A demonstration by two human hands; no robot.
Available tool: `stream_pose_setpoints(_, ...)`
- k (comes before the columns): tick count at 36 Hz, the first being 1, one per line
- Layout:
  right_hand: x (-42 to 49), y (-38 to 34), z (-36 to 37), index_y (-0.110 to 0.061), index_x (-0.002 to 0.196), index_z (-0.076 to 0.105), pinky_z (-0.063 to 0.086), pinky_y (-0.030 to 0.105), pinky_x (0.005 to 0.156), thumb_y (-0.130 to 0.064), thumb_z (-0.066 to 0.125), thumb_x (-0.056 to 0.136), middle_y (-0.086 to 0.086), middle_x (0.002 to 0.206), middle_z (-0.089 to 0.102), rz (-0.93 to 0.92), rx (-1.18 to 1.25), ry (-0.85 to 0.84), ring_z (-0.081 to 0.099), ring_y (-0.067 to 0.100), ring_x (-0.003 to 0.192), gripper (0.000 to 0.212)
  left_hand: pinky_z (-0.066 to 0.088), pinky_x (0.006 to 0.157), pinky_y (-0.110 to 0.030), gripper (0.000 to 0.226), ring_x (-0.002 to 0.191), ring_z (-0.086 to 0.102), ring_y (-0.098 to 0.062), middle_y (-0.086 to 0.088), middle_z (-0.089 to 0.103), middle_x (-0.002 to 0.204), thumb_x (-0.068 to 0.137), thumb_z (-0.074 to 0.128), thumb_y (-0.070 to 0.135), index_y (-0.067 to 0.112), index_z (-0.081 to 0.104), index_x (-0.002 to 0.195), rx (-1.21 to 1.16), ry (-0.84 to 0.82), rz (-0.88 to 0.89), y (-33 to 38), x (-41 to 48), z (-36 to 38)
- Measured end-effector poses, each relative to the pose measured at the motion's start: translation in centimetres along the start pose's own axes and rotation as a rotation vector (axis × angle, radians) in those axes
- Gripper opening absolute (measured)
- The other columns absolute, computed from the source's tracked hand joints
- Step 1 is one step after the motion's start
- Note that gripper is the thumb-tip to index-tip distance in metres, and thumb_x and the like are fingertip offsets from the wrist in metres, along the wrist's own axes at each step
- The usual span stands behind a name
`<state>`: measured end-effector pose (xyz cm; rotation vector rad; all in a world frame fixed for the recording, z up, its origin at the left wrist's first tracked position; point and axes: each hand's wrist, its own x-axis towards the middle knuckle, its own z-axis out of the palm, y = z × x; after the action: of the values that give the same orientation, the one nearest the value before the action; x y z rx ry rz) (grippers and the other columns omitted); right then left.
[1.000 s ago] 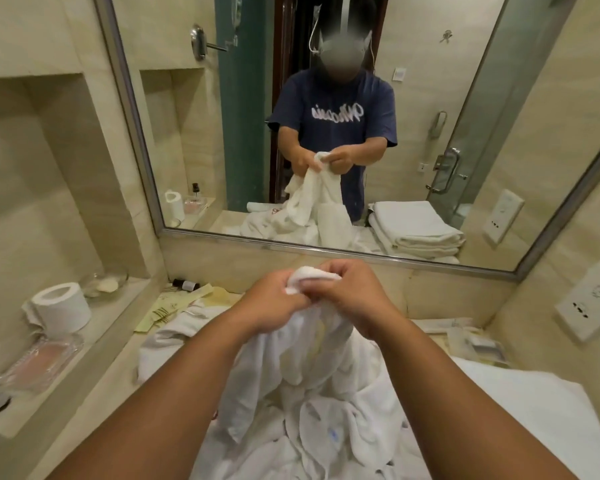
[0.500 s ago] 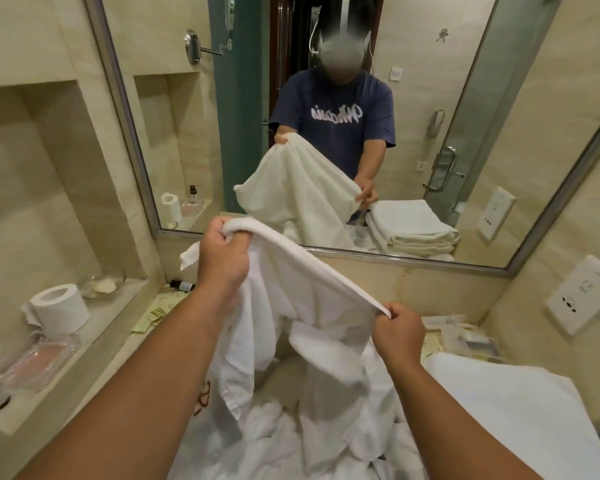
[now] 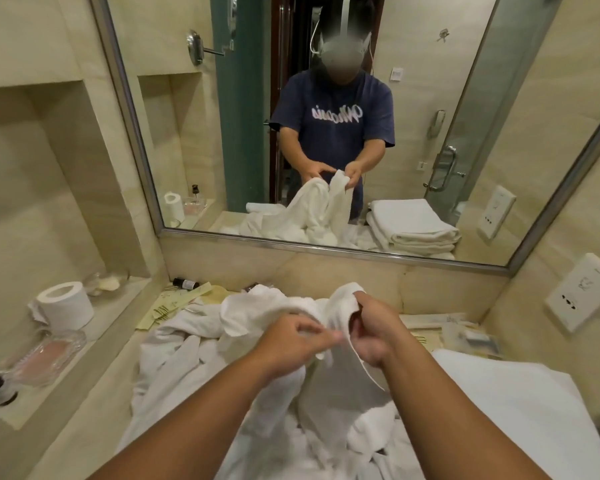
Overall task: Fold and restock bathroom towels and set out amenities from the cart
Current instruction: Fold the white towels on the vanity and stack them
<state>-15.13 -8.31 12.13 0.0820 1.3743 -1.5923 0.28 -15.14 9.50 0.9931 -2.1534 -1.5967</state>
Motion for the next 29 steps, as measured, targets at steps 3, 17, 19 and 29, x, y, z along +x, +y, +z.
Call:
stream_pose_setpoints(3, 0.0, 0.2, 0.9, 0.008, 0.116, 0.06, 0.058, 0.041, 0.073, -0.025, 0.051, 0.107, 0.016, 0.079, 0.067, -0.005, -0.007, -0.031, 0.066, 0.029, 0.078, 0.036, 0.054, 0.077, -0.023, 0.05, 0.091, 0.071, -0.002, 0.014, 0.077, 0.094, 0.065, 0.085, 0.064, 0.024, 0.08, 0.095, 0.011, 0.02, 0.003, 0.6, -0.2, 0.8)
stream_pose_setpoints(17, -3.3, 4.2, -0.6, -0.05, 0.138, 0.032, 0.052, 0.032, 0.096, -0.047, 0.093, 0.067, -0.009, 0.137, 0.042, -0.481, -0.809, -0.321, 0.051, 0.013, 0.122, 0.095, 0.059, 0.067, -0.045, 0.021, 0.076, 0.07, -0.034, -0.023, 0.075, 0.089, 0.088, 0.055, 0.004, 0.007, 0.074, 0.095, -0.583, 0.337, -0.291, 1.5, 0.5, -1.8)
stream_pose_setpoints(19, -3.8, 5.9, -0.8, -0.054, 0.143, 0.01, 0.045, 0.032, 0.108, -0.054, 0.098, 0.051, -0.012, 0.145, 0.026, -0.591, -1.083, -0.389, 0.039, 0.011, 0.131, 0.127, 0.057, 0.067, -0.041, 0.022, 0.075, 0.067, -0.032, -0.021, 0.07, 0.086, 0.092, 0.054, -0.001, 0.002, 0.071, 0.105, -0.717, 0.348, -0.307, 1.7, 0.9, -2.3)
stream_pose_setpoints(29, -2.8, 9.7, -1.3, -0.045, 0.123, 0.051, 0.052, 0.028, 0.092, -0.03, 0.066, 0.095, -0.028, 0.118, 0.061, -0.85, -0.914, -0.219, 0.06, -0.001, 0.108, 0.035, 0.059, 0.059, -0.03, 0.024, 0.072, 0.071, -0.02, -0.011, 0.073, 0.084, 0.096, 0.068, 0.011, -0.001, 0.067, 0.116, -1.005, 0.355, -0.325, 1.7, 2.1, -3.5)
